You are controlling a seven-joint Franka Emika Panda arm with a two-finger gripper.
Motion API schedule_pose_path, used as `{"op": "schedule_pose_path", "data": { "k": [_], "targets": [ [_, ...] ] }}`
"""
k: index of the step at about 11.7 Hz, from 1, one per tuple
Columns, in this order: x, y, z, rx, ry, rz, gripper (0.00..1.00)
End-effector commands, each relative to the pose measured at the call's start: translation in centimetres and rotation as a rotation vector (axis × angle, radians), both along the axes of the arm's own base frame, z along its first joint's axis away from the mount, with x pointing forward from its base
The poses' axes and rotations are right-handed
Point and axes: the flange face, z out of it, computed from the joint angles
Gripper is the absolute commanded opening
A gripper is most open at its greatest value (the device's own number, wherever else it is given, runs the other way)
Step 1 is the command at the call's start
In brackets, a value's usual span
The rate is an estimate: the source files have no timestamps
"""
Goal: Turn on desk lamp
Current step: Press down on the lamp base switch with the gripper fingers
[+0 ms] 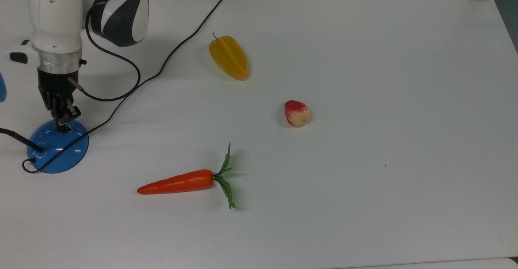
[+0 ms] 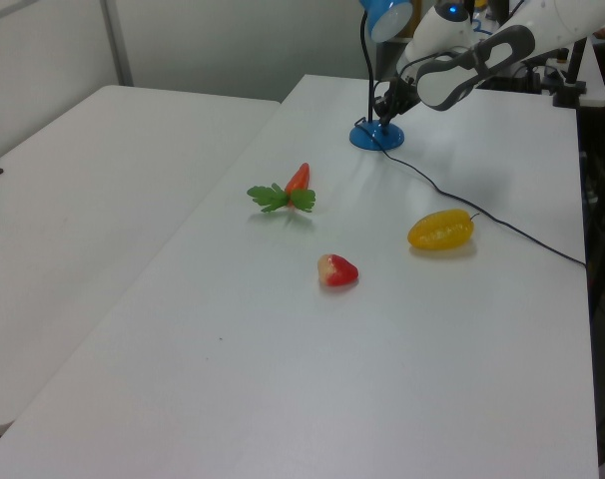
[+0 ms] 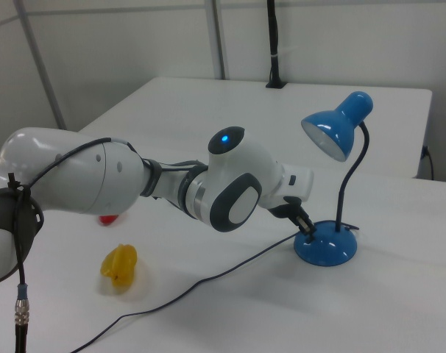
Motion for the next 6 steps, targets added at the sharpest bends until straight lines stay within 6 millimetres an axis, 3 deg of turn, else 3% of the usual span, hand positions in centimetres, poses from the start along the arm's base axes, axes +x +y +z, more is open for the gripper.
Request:
{"op": "schedule_pose_path", "data": {
  "k": [1,6],
  "targets": [
    [0.5,0.35,-0.63,-0.009,-0.009,-0.003,0.0],
    [0.5,0.25,-1.32,-0.008,-0.001,-0.004,0.0]
  ]
}}
